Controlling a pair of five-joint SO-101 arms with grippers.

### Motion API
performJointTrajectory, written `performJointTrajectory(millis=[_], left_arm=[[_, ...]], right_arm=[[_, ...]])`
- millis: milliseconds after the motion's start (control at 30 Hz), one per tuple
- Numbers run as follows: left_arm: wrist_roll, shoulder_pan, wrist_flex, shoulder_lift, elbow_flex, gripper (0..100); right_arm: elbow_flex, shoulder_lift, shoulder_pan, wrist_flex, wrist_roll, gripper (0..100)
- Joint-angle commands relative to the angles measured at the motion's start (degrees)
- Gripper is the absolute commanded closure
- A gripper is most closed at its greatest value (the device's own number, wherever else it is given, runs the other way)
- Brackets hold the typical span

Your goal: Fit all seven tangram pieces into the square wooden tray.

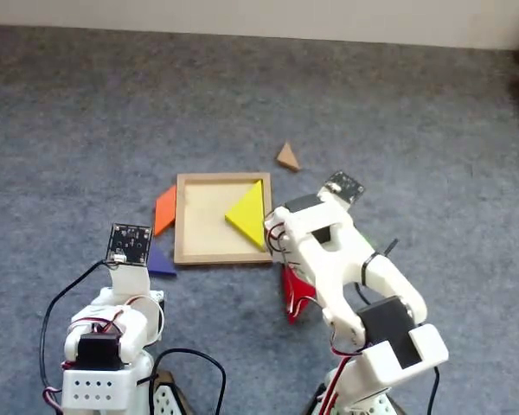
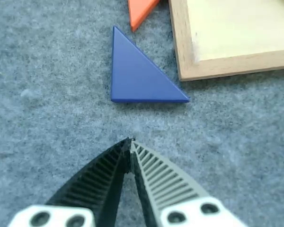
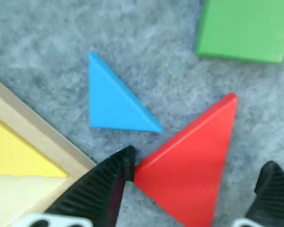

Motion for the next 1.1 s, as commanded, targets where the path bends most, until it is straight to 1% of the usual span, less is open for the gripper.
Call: performJointTrajectory(millis=[0, 133, 233, 400, 833, 1067], left_arm=[[-0.35, -0.57, 0.18, -0.92, 1.10, 99], [-0.35, -0.57, 0.18, -0.92, 1.10, 99], [-0.35, -0.57, 0.18, -0.92, 1.10, 99], [-0.35, -0.57, 0.18, -0.92, 1.10, 99], [-0.35, -0.57, 0.18, -0.92, 1.10, 99], [-0.35, -0.57, 0.18, -0.92, 1.10, 99]], right_arm=[[-1.89, -1.45, -2.07, 0.84, -0.53, 61.3], [-1.89, -1.45, -2.24, 0.84, 0.18, 61.3], [-1.45, -1.63, -4.44, 1.10, 2.99, 61.3], [-1.54, -1.63, -7.52, 1.01, 3.52, 61.3], [-1.27, -1.36, -7.34, 3.21, 3.52, 61.3], [-1.36, -1.27, -2.95, 2.86, 4.04, 61.3]])
